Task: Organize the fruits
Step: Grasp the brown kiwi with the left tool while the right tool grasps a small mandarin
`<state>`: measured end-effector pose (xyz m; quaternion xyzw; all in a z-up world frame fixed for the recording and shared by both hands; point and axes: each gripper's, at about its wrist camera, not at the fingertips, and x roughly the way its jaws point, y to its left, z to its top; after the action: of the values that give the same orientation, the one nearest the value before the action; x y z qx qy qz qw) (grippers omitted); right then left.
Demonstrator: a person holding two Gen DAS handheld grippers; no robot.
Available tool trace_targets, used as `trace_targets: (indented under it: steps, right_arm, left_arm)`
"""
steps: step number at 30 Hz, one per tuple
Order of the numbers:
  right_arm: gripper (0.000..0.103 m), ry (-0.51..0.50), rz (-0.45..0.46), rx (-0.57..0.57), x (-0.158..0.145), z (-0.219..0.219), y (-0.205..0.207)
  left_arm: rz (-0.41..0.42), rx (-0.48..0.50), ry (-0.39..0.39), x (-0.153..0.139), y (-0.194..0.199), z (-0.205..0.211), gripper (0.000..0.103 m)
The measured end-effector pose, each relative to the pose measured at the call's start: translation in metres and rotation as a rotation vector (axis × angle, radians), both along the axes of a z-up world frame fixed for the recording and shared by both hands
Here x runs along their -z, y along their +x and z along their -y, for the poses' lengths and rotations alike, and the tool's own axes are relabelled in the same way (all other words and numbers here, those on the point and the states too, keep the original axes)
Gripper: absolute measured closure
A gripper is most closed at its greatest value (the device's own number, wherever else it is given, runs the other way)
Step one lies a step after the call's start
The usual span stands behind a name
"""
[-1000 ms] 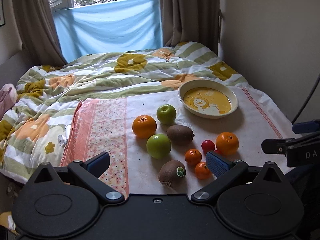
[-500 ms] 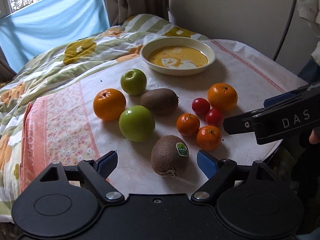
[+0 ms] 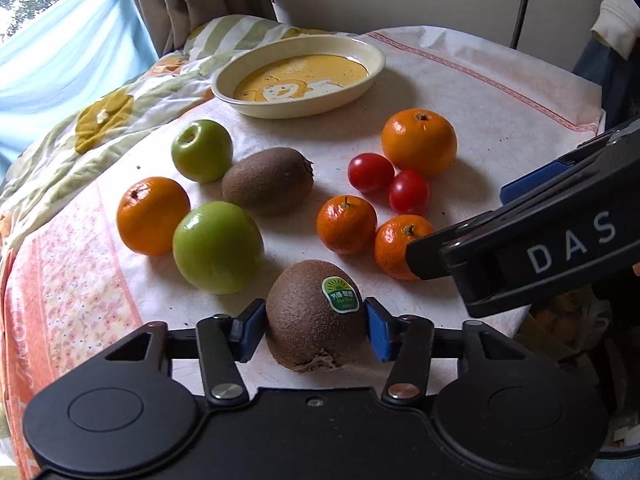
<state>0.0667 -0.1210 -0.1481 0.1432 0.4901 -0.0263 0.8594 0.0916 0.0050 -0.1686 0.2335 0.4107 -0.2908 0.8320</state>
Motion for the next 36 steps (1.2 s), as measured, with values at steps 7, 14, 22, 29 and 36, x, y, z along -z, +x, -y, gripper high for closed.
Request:
trace_targets:
  steps: [7,14,22,29,36]
  right_arm:
    - [0.014,0.012,-0.006,-0.003,0.005,-0.007,0.005]
    - [0.025,0.012,-0.016,-0.032,0.011,-0.014,0.014]
    - [0.03,-0.028,0.0,-0.071,0.013,-0.024,0.021]
    - [0.037,-0.058,0.005,-0.097,0.013,-0.032,0.028]
    - [0.049,-0.101,0.0,-0.095,0.013,-0.035,0.027]
  left_arm:
    - [-0.009,0.011,-0.016,-0.001,0.001,-0.005,0.047]
    - [-0.011,-0.012,-0.014,-0.003,-0.004,-0.013,0.047]
    - [-0.008,-0.071,-0.007,-0.003,-0.003,-0.026,0.047]
    - [-0.002,-0.101,-0.009,-0.005,-0.002,-0.035,0.047]
    - [0.004,-0.129,-0.027,-0.009,-0.003,-0.043,0.047]
